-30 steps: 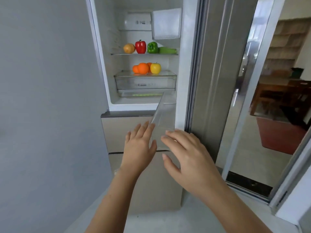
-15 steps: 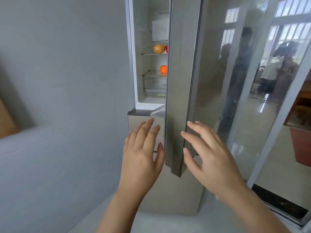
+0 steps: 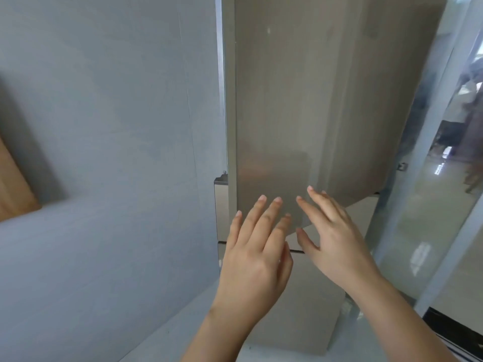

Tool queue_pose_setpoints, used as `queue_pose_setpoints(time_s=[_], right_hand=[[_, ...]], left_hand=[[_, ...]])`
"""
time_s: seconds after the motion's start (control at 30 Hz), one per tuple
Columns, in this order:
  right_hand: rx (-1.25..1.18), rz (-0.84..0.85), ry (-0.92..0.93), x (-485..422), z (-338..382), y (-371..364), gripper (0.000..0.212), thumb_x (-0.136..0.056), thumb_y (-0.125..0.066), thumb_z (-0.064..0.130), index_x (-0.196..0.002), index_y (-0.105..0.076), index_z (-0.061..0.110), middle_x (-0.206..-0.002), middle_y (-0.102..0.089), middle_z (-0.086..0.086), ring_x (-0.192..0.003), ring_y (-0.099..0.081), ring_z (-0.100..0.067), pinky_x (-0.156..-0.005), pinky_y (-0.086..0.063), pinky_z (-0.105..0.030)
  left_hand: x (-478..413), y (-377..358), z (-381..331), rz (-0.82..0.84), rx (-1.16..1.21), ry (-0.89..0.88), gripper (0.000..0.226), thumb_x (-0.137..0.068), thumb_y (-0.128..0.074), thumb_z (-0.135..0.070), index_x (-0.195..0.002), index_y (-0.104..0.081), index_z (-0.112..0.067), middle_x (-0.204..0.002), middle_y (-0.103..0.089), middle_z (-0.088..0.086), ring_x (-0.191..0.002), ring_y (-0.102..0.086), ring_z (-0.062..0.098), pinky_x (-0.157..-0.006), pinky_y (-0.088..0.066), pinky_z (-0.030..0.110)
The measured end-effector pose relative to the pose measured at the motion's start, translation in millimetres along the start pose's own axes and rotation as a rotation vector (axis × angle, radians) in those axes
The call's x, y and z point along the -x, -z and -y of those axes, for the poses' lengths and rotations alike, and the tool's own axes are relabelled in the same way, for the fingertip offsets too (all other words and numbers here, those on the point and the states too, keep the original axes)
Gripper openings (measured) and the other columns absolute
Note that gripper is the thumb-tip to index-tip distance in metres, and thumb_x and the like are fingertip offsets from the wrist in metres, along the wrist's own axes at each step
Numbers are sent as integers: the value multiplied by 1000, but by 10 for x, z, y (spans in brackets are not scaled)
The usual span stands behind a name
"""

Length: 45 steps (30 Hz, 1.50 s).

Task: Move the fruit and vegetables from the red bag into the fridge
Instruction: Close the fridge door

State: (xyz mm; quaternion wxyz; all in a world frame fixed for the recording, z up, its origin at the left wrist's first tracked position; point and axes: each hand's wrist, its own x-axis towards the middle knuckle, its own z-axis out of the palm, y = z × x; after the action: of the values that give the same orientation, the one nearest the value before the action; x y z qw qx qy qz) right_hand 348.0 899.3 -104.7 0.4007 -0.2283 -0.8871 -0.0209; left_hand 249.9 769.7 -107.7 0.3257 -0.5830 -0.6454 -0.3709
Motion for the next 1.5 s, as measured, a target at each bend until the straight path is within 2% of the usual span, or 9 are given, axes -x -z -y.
queue_pose_setpoints(time_s=[0.2, 0.5, 0.67, 0.8, 0.93, 1.0, 1.1, 1.27, 1.5], right_hand=[[-6, -43, -2, -439, -339, -427, 50, -77, -57, 23, -123, -56, 5, -136, -47, -19, -123, -44, -41, -90, -45, -55], [-12, 10, -8, -1021, -696, -1030, 53, -80, -40, 34, -123, -56, 10, -136, -49, -15, -124, -45, -39, -89, -42, -56], [37, 70, -19, -1298, -783, -1390, 52, -72, -57, 28, -120, -59, 10, -131, -54, -15, -120, -48, -40, -85, -43, -59], [81, 79, -30, -1549, -820, -1663, 52, -69, -58, 29, -118, -60, 10, -126, -58, -14, -117, -52, -39, -83, -45, -58], [106, 37, -49, -1762, -830, -1885, 50, -76, -47, 31, -118, -60, 8, -125, -59, -13, -116, -52, -39, -87, -44, -57], [121, 24, -69, -1845, -835, -1994, 49, -73, -53, 28, -117, -61, 7, -125, -59, -14, -117, -51, -40, -86, -43, -58], [147, 7, -92, -1960, -868, -2146, 49, -71, -57, 24, -116, -62, 6, -125, -59, -16, -118, -50, -41, -86, -43, -59], [142, -106, -119, -2062, -824, -2257, 49, -78, -42, 29, -114, -64, 4, -118, -62, -18, -115, -54, -37, -86, -45, -55], [162, -166, -104, -2067, -838, -2302, 46, -79, -43, 27, -113, -64, 4, -117, -63, -17, -114, -55, -35, -87, -45, -54]], left_hand=[[-277, -581, 489, 83, -80, 44, 37, -80, -48, -14, -116, -56, -9, -134, -51, 12, -132, -33, 29, -100, -32, 55], [-654, -1289, 1166, 134, -218, 138, 44, -80, -41, -20, -120, -55, -8, -140, -44, 15, -132, -27, 30, -98, -31, 56], [-801, -1598, 1562, 163, -257, 172, 45, -78, -49, -19, -122, -55, -9, -138, -46, 16, -131, -29, 31, -95, -35, 58], [-978, -1817, 1873, 183, -269, 181, 49, -71, -60, -17, -119, -58, -7, -136, -48, 18, -127, -42, 37, -92, -38, 60], [-1138, -2043, 2165, 205, -240, 183, 50, -71, -71, -12, -119, -58, -5, -137, -45, 20, -127, -41, 40, -92, -37, 61], [-1207, -2150, 2304, 218, -210, 169, 54, -69, -74, -11, -120, -57, -5, -138, -44, 20, -127, -41, 39, -91, -38, 61], [-1314, -2310, 2475, 201, -170, 141, 52, -70, -69, -11, -121, -56, -4, -137, -46, 20, -125, -44, 39, -90, -41, 60], [-1390, -2482, 2589, 74, -93, 135, 40, -75, -52, -8, -113, -62, -1, -127, -55, 20, -122, -43, 33, -91, -46, 48], [-1368, -2515, 2624, 42, -81, 144, 43, -76, -52, -9, -118, -59, -1, -130, -53, 18, -124, -41, 31, -95, -45, 43]])
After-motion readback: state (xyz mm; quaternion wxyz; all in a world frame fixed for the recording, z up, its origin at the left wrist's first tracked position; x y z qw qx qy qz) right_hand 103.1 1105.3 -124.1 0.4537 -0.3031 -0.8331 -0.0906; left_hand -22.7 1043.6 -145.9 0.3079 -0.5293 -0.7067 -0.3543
